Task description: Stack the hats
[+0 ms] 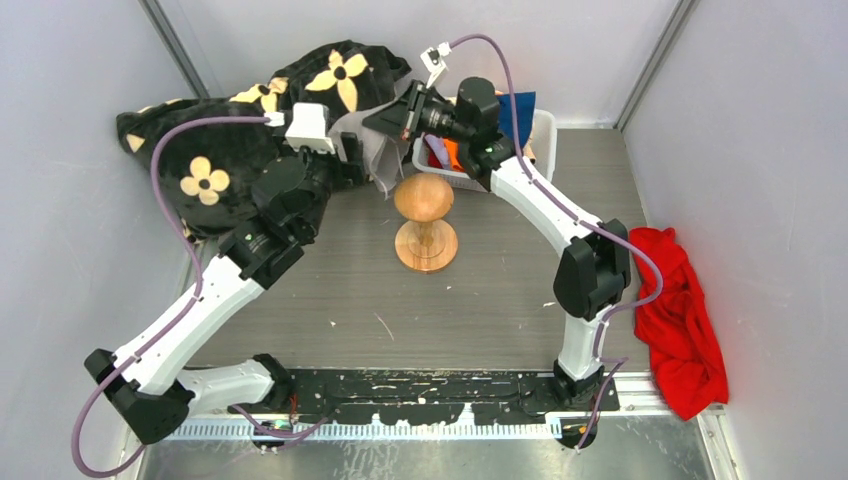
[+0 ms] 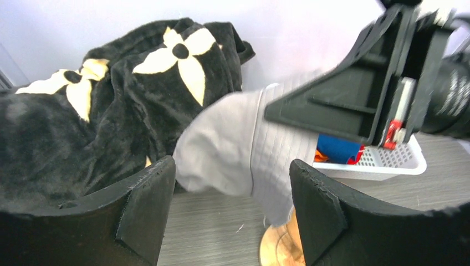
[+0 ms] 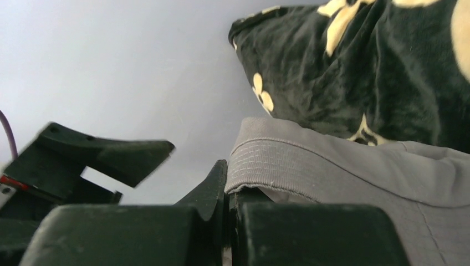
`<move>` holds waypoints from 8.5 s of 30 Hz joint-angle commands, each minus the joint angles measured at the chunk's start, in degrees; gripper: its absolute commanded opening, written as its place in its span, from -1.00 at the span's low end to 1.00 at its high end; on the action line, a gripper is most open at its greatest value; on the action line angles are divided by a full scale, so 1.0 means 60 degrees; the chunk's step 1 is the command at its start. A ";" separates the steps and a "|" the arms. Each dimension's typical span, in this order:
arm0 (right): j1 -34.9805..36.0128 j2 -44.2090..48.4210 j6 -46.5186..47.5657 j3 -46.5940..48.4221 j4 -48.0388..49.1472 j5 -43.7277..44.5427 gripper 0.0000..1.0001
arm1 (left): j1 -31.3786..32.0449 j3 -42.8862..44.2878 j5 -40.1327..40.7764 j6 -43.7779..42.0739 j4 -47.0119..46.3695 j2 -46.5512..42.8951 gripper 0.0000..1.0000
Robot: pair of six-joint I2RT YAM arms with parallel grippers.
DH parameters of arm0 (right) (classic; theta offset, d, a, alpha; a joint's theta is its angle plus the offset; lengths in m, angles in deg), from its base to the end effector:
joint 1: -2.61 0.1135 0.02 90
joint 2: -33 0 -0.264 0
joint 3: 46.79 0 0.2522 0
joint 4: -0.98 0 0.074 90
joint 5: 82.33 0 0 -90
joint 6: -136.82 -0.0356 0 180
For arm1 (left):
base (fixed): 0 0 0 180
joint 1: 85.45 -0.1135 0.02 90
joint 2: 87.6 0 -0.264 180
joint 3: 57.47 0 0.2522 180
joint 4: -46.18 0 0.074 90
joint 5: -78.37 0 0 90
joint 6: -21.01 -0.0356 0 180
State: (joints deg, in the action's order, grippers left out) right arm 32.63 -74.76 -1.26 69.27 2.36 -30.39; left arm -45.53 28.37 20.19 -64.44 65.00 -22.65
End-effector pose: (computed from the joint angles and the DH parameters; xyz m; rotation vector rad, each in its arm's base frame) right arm 0.3792 0.2445 0.4185 -0.3755 1.6009 1.5441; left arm 0.2023 -0.1448 0.4464 0.0329 1.5428 -0.1901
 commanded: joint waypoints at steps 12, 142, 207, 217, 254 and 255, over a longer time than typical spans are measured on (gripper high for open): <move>0.0080 0.3064 0.0998 -0.2944 0.0314 0.0479 -0.99 | -0.0110 -0.0135 -0.0283 0.0378 -0.0142 -0.0684 0.49; -0.3297 -0.4149 0.3808 0.4032 -0.6106 0.6162 0.21 | -0.0194 0.0566 -0.0730 0.0353 0.0501 0.0989 0.40; -0.0755 0.1310 0.0531 -0.0414 0.1489 0.0775 -0.99 | -0.0280 0.0330 -0.0425 0.0280 0.0550 -0.0306 0.37; 0.0047 0.1782 0.0595 -0.1881 0.1715 0.0715 -0.99 | -0.0282 0.0185 -0.0146 0.0173 0.0778 -0.1188 0.36; 0.0354 0.2285 0.1152 -0.2290 0.0946 0.0438 -0.98 | -0.0284 -0.0119 0.0057 0.0166 0.0810 -0.1358 0.36; 0.0401 0.2179 0.1125 -0.2229 0.0956 0.0420 -0.99 | -0.0293 -0.0138 0.0095 0.0137 0.0788 -0.1350 0.36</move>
State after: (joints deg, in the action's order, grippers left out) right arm 33.98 -60.23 6.77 51.41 3.32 -25.74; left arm -46.95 25.77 19.18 -62.16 71.47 -29.99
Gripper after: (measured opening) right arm 0.046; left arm 0.679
